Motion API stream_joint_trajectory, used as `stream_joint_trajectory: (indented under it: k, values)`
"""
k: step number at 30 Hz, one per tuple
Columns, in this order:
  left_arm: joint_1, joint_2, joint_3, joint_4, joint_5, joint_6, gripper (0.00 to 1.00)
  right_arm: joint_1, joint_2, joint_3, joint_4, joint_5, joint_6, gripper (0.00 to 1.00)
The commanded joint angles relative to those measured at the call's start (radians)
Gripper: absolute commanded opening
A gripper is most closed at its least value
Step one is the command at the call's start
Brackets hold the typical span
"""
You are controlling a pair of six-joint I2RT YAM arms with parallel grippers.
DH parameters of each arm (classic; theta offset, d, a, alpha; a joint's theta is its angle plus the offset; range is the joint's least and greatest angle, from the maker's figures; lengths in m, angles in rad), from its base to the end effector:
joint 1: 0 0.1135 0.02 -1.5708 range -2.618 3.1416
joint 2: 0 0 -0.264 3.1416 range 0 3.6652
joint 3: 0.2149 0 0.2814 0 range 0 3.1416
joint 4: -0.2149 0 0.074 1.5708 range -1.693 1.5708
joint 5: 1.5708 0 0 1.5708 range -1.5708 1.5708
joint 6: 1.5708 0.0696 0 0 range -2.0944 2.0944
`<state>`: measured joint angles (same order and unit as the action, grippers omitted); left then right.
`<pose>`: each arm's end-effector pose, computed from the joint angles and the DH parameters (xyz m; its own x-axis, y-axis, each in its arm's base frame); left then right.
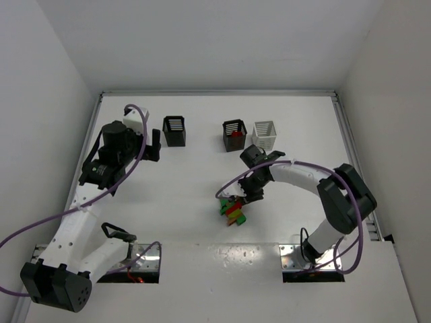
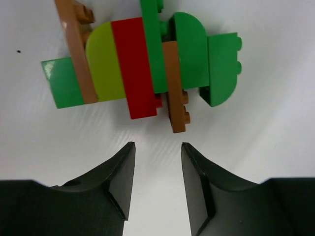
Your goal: Sort the legos into containers by color
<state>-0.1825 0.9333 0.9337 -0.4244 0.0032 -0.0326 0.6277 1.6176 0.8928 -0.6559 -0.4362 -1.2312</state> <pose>0.2642 -0.0490 0.3267 -0.4104 0.0426 -0.9109 0.1711 0.9848 -0.0310 0.2287 0.2023 0.1052 0.2981 -0.8396 -0.4541 -0.9482 -0.3150 -0.0400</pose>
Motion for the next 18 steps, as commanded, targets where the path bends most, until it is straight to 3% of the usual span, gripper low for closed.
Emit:
stream_joint_trajectory:
  k: [1, 18]
  values:
    - [0.0, -0.019, -0.009, 0.038, 0.0, 0.01, 1.0, -0.019, 0.018, 0.041, 0.019, -0.033, -0.04, 0.46]
    - [0.0, 0.002, -0.018, 0.056, -0.009, 0.0, 1.0, -0.02, 0.093, 0.084, 0.062, -0.113, -0.019, 0.47]
